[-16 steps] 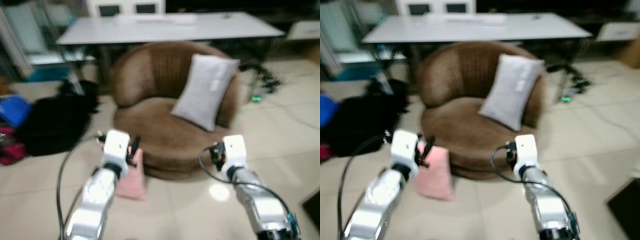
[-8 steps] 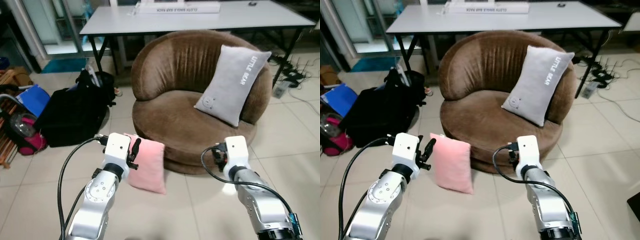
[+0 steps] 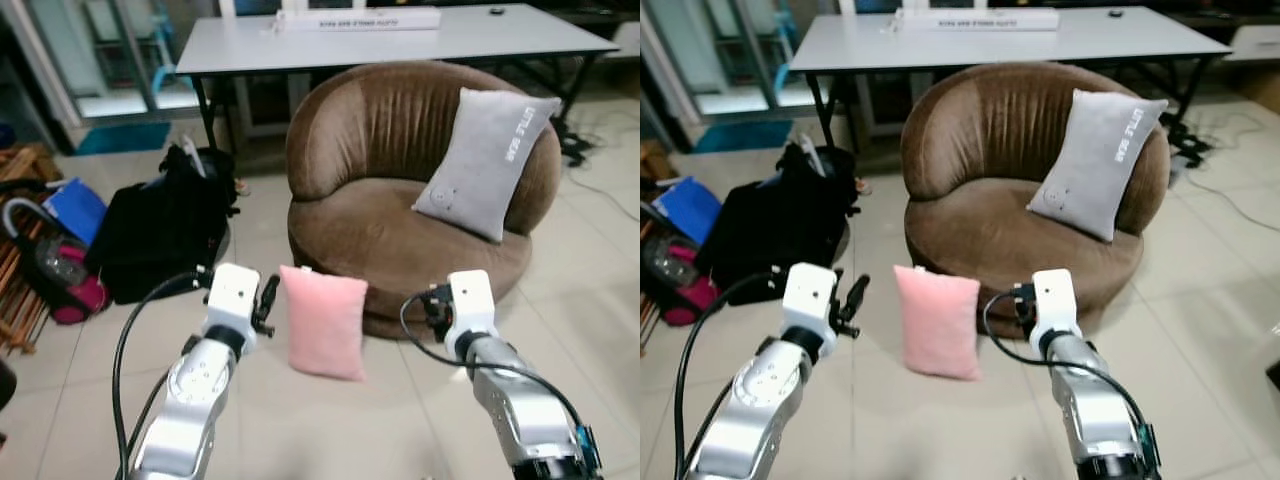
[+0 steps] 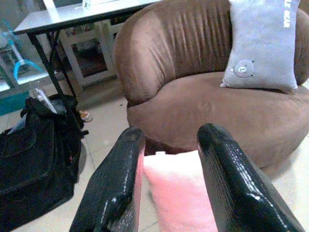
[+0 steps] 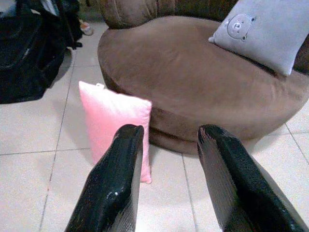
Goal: Move the pillow to the sofa from floor
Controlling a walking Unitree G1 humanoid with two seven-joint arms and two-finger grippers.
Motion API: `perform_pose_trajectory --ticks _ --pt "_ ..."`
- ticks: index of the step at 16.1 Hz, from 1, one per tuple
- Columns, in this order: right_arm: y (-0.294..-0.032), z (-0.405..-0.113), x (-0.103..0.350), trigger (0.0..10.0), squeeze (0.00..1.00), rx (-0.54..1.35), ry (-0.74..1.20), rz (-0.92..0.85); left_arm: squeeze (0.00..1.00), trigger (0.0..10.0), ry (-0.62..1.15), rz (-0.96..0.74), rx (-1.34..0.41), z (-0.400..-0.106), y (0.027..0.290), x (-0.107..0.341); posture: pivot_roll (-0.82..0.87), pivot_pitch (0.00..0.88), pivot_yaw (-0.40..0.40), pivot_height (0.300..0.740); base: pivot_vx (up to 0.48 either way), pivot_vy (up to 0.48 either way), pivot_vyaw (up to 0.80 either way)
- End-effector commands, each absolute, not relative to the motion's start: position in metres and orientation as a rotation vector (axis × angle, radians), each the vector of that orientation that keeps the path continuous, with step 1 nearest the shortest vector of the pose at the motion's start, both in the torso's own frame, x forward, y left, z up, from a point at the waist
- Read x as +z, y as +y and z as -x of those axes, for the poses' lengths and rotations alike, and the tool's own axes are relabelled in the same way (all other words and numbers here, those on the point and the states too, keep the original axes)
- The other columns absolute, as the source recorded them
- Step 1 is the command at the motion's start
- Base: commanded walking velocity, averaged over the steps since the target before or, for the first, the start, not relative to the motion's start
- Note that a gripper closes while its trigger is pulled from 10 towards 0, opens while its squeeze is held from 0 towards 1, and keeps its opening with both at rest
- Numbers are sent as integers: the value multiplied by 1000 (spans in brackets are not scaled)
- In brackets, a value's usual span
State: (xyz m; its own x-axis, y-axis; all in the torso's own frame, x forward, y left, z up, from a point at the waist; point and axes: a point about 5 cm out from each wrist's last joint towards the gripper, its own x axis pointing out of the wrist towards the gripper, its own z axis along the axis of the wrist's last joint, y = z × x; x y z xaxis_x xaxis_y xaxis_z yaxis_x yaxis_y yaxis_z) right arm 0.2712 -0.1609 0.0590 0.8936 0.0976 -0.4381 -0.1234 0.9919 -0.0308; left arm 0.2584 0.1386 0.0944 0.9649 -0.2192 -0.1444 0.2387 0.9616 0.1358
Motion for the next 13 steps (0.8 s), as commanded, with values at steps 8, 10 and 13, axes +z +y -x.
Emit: perform_pose_trajectory --ticks 8,10,13 --pt "-155 -274 63 10000 0 135 441 55 0 10000 140 -167 -211 -258 144 94 57 0 7 740 0 470 -569" --pt "-154 -274 62 10000 0 142 447 68 0 10000 140 -167 -209 -258 144 94 57 0 7 740 0 465 0" --pt "-154 -274 62 10000 0 146 449 73 0 10000 140 -168 -208 -258 144 94 57 0 7 740 0 463 0"
